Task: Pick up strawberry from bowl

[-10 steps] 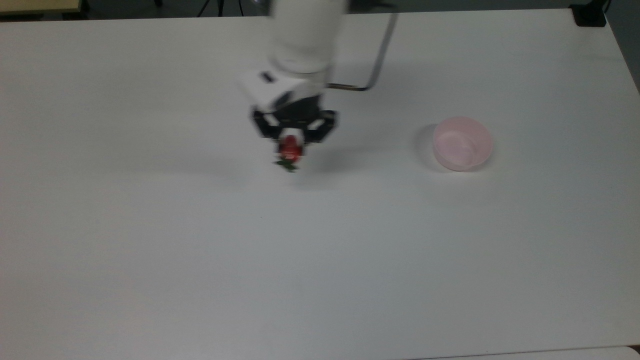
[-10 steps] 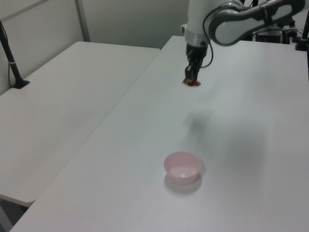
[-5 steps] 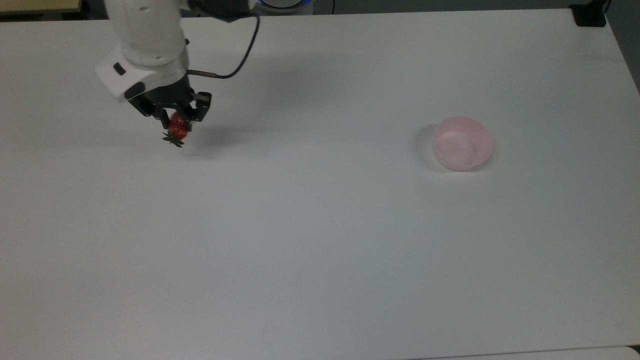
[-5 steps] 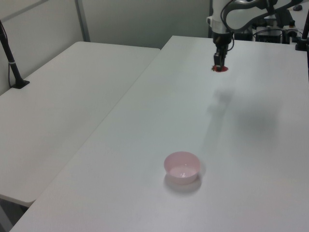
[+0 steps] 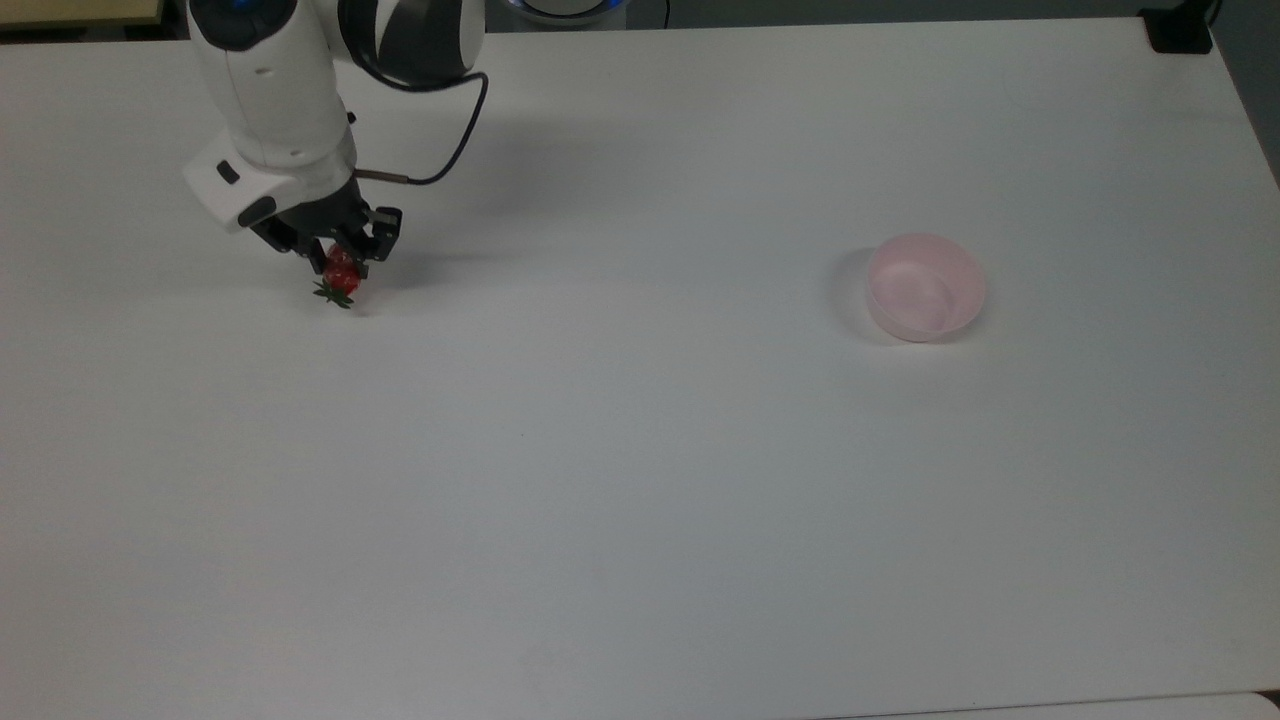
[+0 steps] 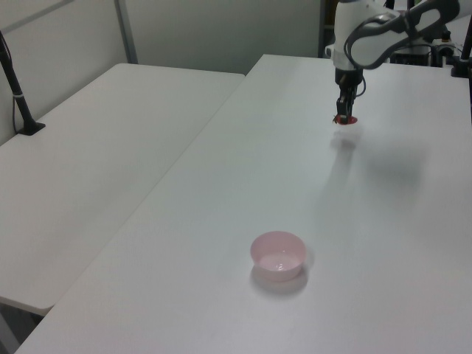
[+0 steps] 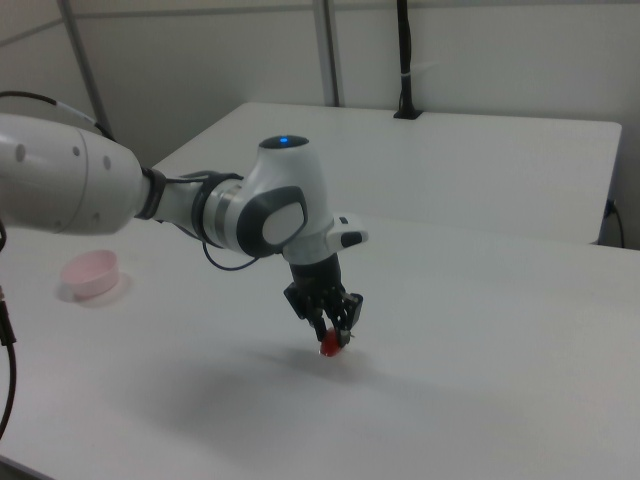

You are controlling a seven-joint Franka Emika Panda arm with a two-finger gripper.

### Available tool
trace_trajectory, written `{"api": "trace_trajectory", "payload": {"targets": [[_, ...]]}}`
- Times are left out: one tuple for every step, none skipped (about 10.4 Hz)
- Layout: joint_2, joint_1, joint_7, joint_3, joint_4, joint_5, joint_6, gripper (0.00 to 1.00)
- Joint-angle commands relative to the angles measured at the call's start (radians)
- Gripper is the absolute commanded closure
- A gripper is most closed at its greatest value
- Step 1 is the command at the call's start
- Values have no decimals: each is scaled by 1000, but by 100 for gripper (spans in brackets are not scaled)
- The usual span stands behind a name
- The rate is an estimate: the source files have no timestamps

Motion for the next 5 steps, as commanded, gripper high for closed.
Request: {"api": "trace_trajectory", "payload": {"targets": [[-2,-8,1,6,-17,-4,34,29],[-11,-11,15,6,-8,-1,24,5],[-46,-12,61,6,-6,-1,23,0],[-85,-11,81,7,-3,-1,-1,0],[-124,-6,113,12,47,2,-90,0]]}}
